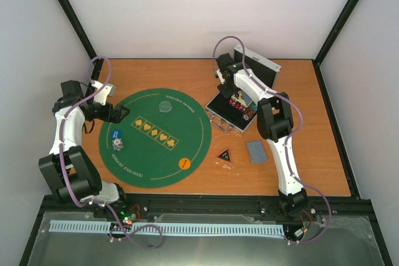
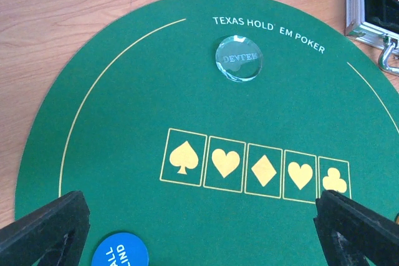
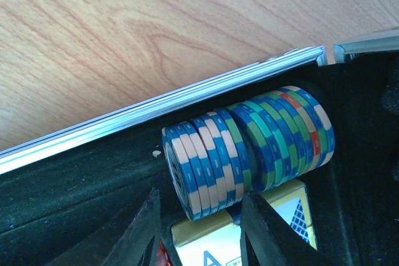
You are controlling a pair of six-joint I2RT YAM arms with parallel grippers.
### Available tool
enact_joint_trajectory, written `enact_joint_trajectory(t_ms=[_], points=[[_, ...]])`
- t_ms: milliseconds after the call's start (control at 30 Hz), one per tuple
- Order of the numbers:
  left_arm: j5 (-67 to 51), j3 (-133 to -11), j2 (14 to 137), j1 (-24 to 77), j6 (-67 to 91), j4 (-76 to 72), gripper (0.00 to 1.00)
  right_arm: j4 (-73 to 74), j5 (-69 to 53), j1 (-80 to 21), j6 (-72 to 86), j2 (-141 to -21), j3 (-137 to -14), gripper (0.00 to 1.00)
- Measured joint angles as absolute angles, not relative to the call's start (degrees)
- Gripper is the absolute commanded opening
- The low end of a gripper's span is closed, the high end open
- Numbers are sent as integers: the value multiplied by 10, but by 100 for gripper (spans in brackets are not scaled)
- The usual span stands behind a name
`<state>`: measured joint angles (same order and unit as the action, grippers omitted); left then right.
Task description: Distribute texas hold em gaming equipment
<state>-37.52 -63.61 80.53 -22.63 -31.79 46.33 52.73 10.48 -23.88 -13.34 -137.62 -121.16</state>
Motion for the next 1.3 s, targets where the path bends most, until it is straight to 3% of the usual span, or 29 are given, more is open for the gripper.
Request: enact_joint_trajectory(t_ms=[200, 500, 700, 833, 1033, 1300], points=[[-375, -636, 811, -226, -318, 464, 100, 529, 105, -243, -136, -1376, -1212, 37], [-375, -636, 817, -226, -318, 465, 100, 515, 101, -250, -149, -1380, -1211, 45], [-373, -636, 818, -226, -318, 465, 100, 508, 107, -252, -154, -1386, -1211, 45], [-372, -636, 818, -226, -318, 466, 100, 504, 122, -251, -157, -1392, -1211, 38], [-371, -636, 818, -226, -318, 466, 100, 500, 132, -251, -165, -1399, -1217, 4], [-371, -636, 818, -226, -318, 474, 100, 508, 118, -248, -156, -1397, -1220, 3]])
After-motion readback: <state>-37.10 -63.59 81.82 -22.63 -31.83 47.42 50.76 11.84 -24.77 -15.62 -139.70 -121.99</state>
